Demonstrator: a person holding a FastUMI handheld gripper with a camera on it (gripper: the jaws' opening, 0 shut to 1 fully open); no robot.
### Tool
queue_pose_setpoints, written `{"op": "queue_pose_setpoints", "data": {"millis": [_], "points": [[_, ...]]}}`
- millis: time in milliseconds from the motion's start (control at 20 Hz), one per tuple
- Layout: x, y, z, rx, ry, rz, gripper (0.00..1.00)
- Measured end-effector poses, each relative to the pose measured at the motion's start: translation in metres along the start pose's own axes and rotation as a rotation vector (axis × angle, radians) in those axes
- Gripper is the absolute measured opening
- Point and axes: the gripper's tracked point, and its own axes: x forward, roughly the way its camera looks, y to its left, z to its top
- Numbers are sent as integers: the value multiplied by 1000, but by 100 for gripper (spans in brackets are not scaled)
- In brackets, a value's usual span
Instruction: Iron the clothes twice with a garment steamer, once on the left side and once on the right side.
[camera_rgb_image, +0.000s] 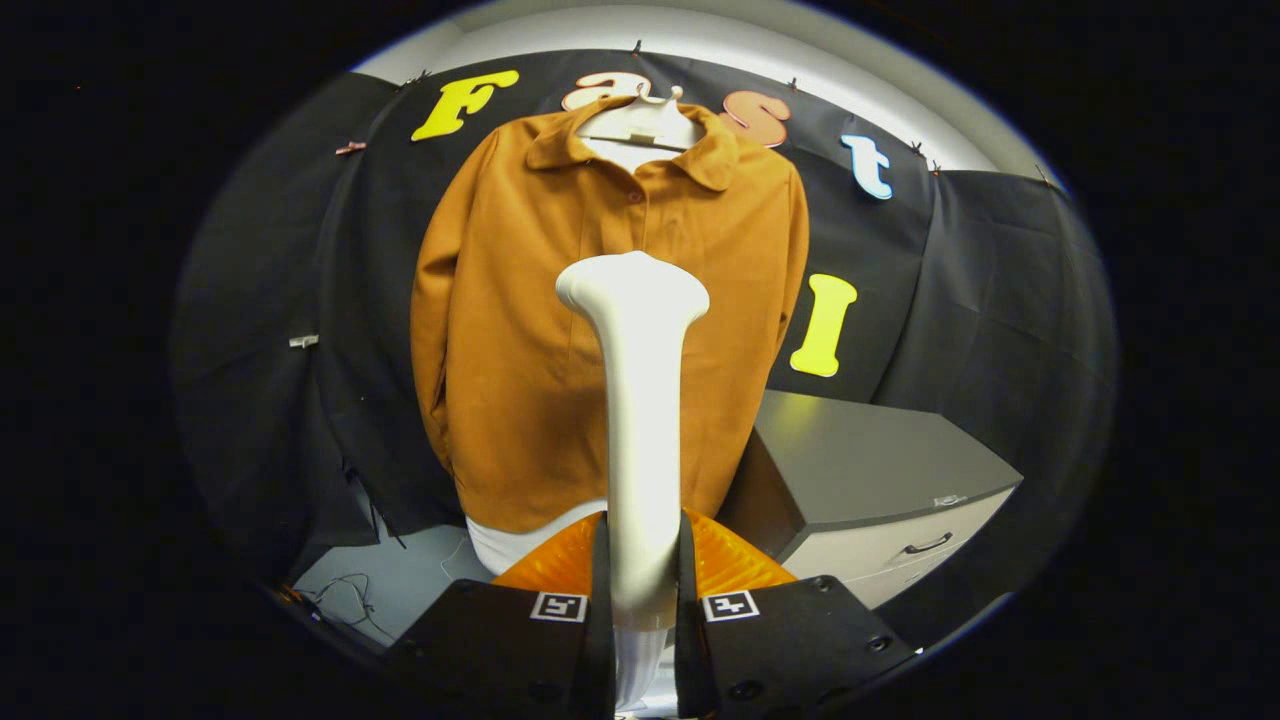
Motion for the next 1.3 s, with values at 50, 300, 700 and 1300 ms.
{"op": "queue_pose_setpoints", "data": {"millis": [50, 300, 700, 1300], "points": [[-4, -5, 9, 8, -14, -1, 27], [-29, -26, 57, 54, -100, -8, 27], [-62, -47, 116, 103, -194, -17, 27], [-87, -62, 157, 141, -284, -30, 27]]}}
